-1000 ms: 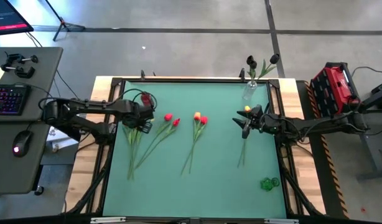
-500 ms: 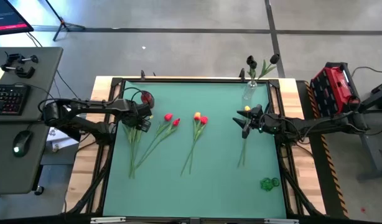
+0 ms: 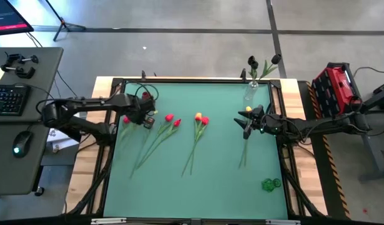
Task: Sort flowers into vase by color
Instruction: Put the black tulip into the transparent vase
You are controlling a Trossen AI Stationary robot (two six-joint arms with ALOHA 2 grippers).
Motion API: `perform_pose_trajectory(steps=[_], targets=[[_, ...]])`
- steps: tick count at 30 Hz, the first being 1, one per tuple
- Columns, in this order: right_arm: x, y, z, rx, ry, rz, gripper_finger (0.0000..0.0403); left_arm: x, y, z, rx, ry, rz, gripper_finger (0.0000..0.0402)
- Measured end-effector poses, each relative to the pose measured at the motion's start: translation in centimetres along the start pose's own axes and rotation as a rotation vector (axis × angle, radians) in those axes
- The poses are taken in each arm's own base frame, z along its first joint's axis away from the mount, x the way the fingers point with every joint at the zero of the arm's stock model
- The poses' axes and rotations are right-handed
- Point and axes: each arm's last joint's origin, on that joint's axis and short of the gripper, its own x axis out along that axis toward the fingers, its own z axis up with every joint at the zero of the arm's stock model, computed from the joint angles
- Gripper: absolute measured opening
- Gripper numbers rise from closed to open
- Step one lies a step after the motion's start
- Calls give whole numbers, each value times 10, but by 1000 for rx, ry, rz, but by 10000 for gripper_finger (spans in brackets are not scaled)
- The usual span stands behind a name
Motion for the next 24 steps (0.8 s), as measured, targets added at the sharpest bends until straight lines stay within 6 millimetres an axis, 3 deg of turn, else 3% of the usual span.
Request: perform_pose_trajectory(steps=[7, 13, 24], targets=[[0, 0, 0, 12, 2, 7, 195, -53, -11, 9, 5, -175, -119, 3], [0, 3, 5, 163, -52, 36, 188, -96, -22, 11, 26, -445, -332, 2], [9, 23, 11, 203, -206, 254, 190, -138, -71, 24, 350, -944, -706, 1]])
